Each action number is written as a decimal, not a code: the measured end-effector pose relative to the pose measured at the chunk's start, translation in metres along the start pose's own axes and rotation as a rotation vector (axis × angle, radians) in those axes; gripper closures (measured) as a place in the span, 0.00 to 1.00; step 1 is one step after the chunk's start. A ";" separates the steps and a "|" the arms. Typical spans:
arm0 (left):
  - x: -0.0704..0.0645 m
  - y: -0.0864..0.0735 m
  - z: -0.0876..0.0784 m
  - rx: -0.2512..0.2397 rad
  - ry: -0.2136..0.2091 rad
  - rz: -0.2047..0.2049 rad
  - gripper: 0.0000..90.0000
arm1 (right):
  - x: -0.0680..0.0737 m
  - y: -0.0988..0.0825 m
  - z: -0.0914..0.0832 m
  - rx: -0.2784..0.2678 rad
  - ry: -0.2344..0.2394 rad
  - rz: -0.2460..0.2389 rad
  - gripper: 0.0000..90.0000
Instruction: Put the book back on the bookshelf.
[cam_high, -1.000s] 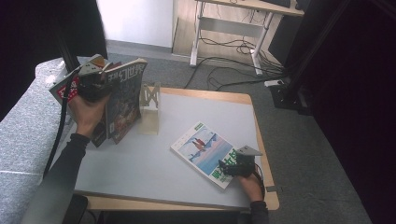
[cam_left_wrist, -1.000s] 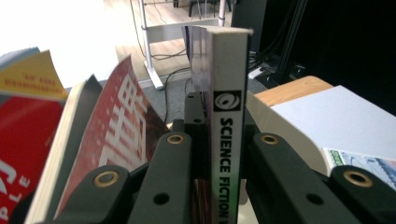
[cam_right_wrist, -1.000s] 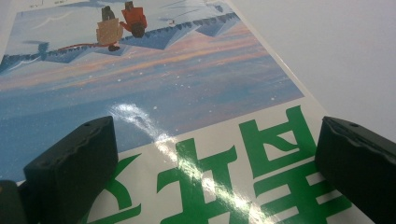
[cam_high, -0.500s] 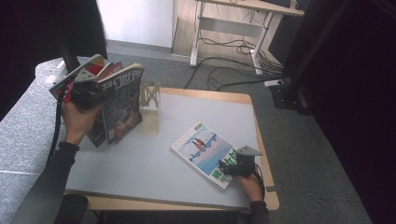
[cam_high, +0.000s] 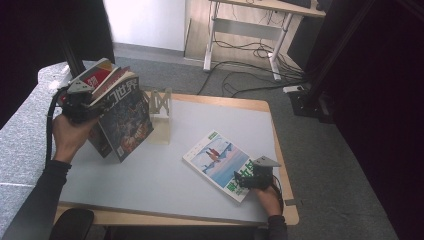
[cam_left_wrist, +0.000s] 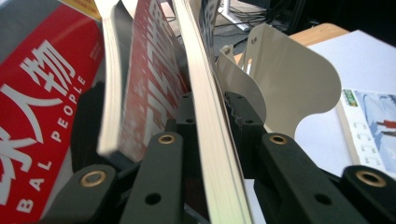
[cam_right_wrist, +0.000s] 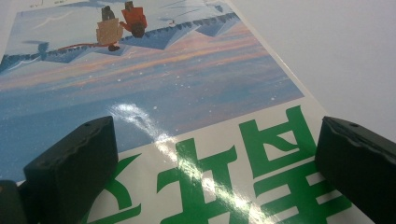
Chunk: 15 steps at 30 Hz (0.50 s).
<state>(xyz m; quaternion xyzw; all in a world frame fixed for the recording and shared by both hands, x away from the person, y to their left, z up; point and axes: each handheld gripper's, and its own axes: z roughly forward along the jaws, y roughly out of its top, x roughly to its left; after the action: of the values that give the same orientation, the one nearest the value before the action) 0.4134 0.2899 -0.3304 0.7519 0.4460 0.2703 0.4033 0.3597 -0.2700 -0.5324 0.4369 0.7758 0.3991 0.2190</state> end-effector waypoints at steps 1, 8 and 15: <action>0.000 0.003 0.000 0.006 -0.002 -0.002 0.86 | 0.000 0.000 0.000 0.001 0.000 0.001 0.00; -0.001 0.013 0.003 0.029 -0.029 -0.045 0.92 | 0.000 0.000 0.000 0.002 0.002 0.000 0.00; 0.000 0.023 0.012 -0.057 -0.017 -0.084 0.92 | 0.000 0.000 0.000 0.000 0.001 0.001 0.00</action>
<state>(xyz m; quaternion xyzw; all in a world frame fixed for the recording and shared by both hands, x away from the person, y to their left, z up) 0.4327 0.2792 -0.3174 0.7231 0.4660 0.2591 0.4392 0.3597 -0.2699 -0.5324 0.4373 0.7756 0.3994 0.2183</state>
